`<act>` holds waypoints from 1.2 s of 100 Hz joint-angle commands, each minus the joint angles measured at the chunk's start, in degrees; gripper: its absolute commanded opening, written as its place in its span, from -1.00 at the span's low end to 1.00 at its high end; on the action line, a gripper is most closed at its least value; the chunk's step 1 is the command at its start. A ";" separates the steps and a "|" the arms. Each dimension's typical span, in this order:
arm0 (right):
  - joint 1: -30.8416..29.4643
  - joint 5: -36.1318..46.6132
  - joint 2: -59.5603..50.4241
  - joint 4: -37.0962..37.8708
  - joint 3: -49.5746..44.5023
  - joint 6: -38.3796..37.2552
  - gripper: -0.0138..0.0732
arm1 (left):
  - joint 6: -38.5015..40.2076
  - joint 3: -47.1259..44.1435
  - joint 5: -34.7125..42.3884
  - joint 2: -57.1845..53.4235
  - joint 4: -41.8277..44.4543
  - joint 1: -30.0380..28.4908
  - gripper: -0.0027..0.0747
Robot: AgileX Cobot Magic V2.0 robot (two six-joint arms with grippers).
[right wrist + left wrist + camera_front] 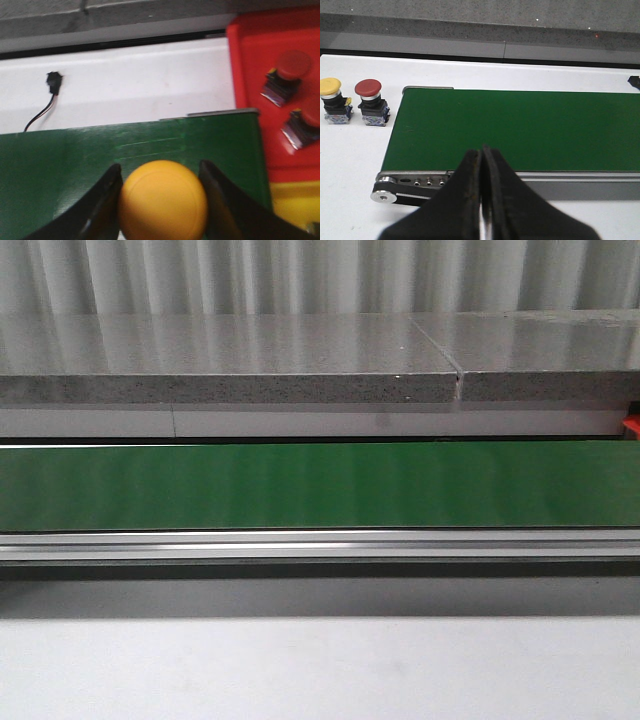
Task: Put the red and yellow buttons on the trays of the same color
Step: 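Carry the yellow button into the yellow tray and open the right gripper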
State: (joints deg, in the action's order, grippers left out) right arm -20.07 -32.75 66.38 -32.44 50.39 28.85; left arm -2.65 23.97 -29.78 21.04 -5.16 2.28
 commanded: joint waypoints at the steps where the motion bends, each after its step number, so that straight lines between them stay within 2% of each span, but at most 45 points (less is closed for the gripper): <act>1: -4.57 -0.30 -2.79 -1.37 1.19 -3.02 -0.36 | 0.16 1.56 3.93 0.39 -0.47 0.42 -0.99; 14: -9.45 1.59 -3.78 -1.37 -0.74 -5.42 -0.36 | 0.16 1.56 3.93 0.39 -0.47 0.42 -0.99; 47: -23.28 12.89 -3.63 -1.37 -4.51 -11.92 -0.36 | 0.16 1.56 3.93 0.39 -0.47 0.42 -0.99; 90: -27.53 19.32 -3.22 2.46 -9.25 -11.91 -0.36 | 0.16 1.56 3.93 0.39 -0.47 0.42 -0.99; 108: -28.46 20.61 -3.12 2.46 -14.53 -11.91 -0.36 | 0.16 1.56 3.93 0.39 -0.47 0.42 -0.99; 120: -28.46 24.30 -3.12 2.46 -18.97 -11.91 -0.36 | 0.16 1.56 3.93 0.39 -0.47 0.42 -0.99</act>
State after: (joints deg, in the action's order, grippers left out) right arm -48.13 -14.23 63.97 -29.88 32.63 16.92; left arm -2.65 23.97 -29.78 21.04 -5.16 2.28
